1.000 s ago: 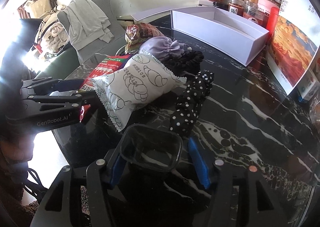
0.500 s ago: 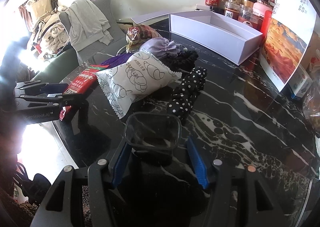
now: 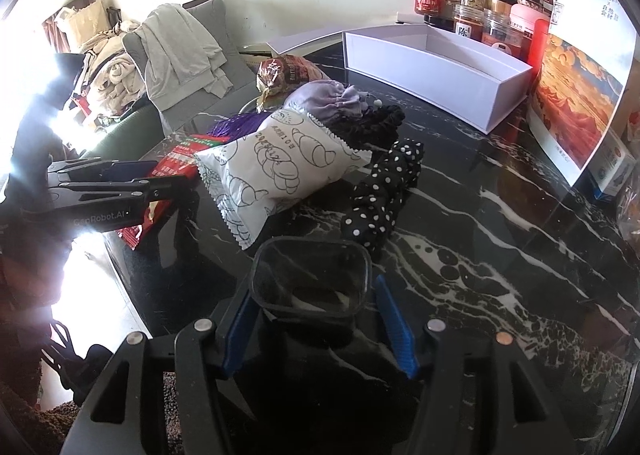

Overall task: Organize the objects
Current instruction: 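Carry the red packet in the left tool and the cube in the right tool to the white box, then lower and release the red packet with the left tool while the right tool releases the cube inside the box, then withdraw both open tools from the box back toward the remaining items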

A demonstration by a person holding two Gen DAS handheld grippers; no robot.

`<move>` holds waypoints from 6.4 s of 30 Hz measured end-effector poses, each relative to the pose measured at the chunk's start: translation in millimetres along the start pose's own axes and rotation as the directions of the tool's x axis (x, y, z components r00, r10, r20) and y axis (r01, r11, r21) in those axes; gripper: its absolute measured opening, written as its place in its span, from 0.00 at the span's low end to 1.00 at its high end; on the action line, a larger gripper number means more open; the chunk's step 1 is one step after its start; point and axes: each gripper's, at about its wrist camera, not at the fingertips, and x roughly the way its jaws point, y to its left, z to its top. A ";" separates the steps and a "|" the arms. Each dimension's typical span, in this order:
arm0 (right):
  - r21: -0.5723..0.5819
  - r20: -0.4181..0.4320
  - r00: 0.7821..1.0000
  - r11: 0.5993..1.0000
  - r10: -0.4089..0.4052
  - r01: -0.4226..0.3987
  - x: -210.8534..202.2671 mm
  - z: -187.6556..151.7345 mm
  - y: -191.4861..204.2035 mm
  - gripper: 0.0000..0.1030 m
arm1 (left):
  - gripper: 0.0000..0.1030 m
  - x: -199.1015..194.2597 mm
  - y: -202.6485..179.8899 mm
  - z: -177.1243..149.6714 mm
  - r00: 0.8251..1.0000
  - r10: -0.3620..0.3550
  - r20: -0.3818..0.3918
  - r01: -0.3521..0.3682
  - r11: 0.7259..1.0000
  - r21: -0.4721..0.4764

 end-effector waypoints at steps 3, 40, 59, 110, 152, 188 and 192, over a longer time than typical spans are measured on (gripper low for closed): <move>0.003 0.011 1.000 1.000 -0.004 0.004 -1.8 -0.3 0.4 0.46 | 0.46 -0.8 -0.4 0.6 1.000 -0.014 0.004 0.014 1.000 0.006; -0.031 0.135 0.987 0.995 -0.089 0.094 -71.9 13.3 -11.3 0.46 | 0.44 -99.6 -51.2 33.8 0.990 -0.113 0.082 0.099 0.983 0.155; -0.059 0.165 0.975 0.986 -0.146 0.157 -67.6 84.8 -50.3 0.46 | 0.44 -78.8 -85.6 121.6 0.979 -0.187 0.083 0.166 0.963 0.214; 0.040 0.175 0.951 0.967 -0.255 0.252 60.9 284.7 -178.3 0.46 | 0.44 109.0 -118.5 369.3 0.973 -0.224 0.048 0.194 0.917 0.348; 0.075 0.015 0.955 0.953 -0.296 0.295 130.5 289.5 -227.2 0.48 | 0.56 229.1 -163.9 392.6 0.964 -0.198 -0.177 0.252 0.892 0.375; -0.006 0.185 0.930 0.946 -0.318 0.325 -24.7 271.7 -118.4 0.52 | 0.56 6.1 -100.9 360.2 0.983 -0.182 0.022 0.165 0.931 0.327; -0.020 0.196 0.928 0.945 -0.316 0.326 -37.8 260.9 -104.2 0.52 | 0.56 -17.7 -93.4 347.1 0.983 -0.177 0.041 0.154 0.933 0.324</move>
